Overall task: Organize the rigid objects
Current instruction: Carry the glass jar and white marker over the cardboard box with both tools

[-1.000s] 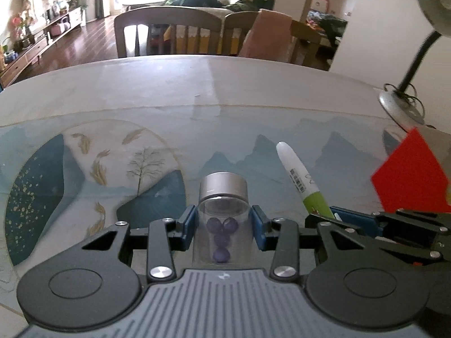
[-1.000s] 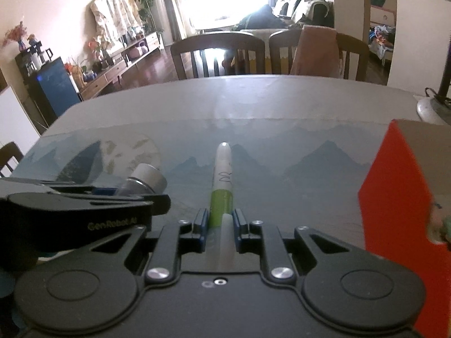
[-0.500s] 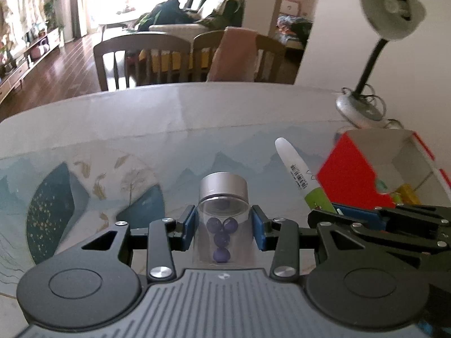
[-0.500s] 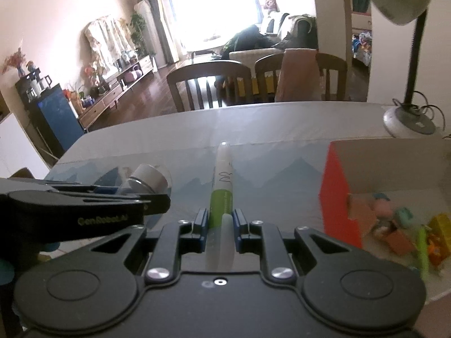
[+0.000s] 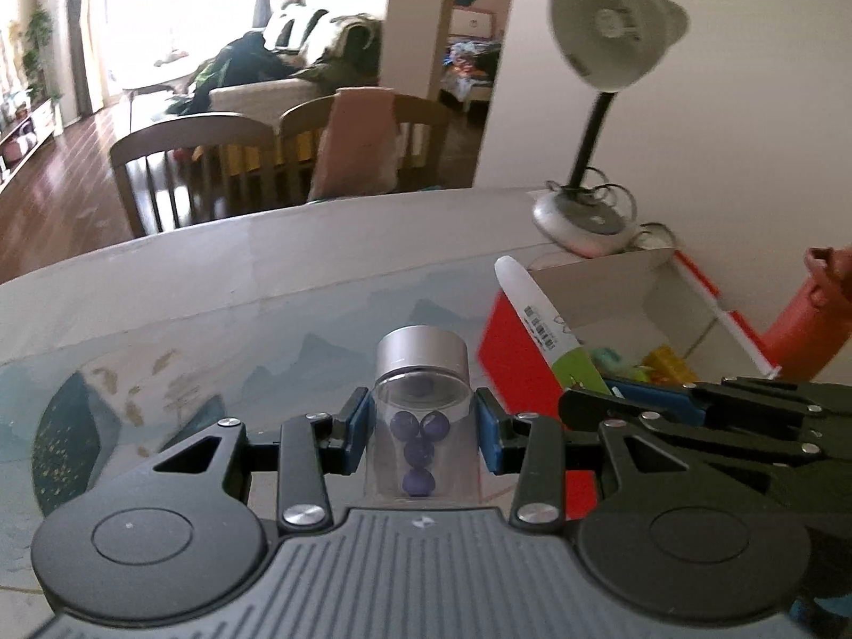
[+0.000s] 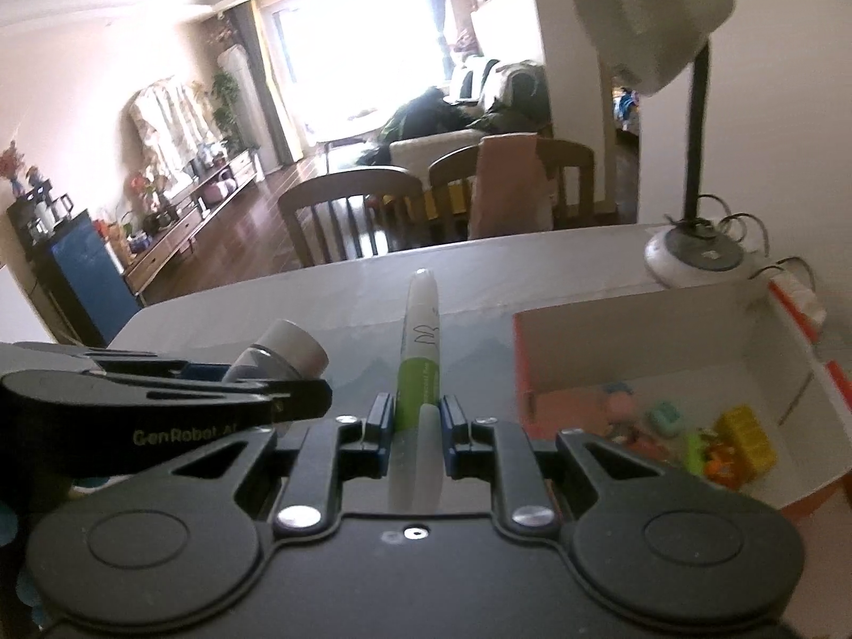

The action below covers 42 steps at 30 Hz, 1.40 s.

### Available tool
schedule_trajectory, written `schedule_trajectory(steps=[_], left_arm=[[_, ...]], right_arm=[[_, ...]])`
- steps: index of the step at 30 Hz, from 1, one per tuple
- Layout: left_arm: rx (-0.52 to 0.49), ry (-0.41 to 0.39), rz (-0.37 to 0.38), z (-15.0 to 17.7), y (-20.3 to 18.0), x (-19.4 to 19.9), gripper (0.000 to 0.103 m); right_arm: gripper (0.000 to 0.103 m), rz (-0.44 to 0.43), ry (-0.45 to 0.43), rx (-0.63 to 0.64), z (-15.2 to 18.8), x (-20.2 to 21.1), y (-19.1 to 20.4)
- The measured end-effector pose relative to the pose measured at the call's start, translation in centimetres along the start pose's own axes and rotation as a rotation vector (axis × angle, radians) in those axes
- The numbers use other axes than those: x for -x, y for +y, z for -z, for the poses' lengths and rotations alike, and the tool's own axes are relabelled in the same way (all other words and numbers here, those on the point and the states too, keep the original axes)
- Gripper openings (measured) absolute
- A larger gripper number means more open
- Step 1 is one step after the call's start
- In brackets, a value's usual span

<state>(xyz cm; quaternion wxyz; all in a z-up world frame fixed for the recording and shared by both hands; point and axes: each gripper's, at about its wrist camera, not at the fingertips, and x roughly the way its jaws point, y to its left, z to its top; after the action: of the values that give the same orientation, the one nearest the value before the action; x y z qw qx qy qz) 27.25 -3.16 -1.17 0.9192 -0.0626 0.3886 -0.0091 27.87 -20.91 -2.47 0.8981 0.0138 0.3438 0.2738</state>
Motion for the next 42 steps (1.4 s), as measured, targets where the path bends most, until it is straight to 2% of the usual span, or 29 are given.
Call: schedule_trajectory(steps=[10, 21, 29, 39, 41, 42], left_arm=[[-0.074, -0.001, 0.078, -1.5, -5.8, -0.8, 0.041], [-0.135, 0.049, 0.14, -2.2, -11.5, -5.1, 0.041], [-0.138, 0.099, 0.158, -2.4, -14.2, -9.2, 0.041], [-0.121, 0.166, 0.132, -2.9, -15.6, -14.8, 0.041], [-0.129, 0.175, 0.13, -3.1, -16.0, -15.9, 0.041], [-0.137, 0.176, 0.126, -3.1, -16.1, -16.2, 0.041]], right_arm=[[0.017, 0.073, -0.037, -0.063, -0.1, 1.9, -5.2], [0.017, 0.163, -0.011, -0.127, 1.1, 1.7, -11.9], [0.017, 0.206, 0.023, -0.148, 1.8, 0.6, -16.3], [0.016, 0.258, 0.098, -0.121, 2.8, -2.3, -18.9], [0.005, 0.26, 0.113, -0.099, 2.9, -3.0, -19.0], [0.004, 0.26, 0.121, -0.085, 2.9, -3.4, -19.0]])
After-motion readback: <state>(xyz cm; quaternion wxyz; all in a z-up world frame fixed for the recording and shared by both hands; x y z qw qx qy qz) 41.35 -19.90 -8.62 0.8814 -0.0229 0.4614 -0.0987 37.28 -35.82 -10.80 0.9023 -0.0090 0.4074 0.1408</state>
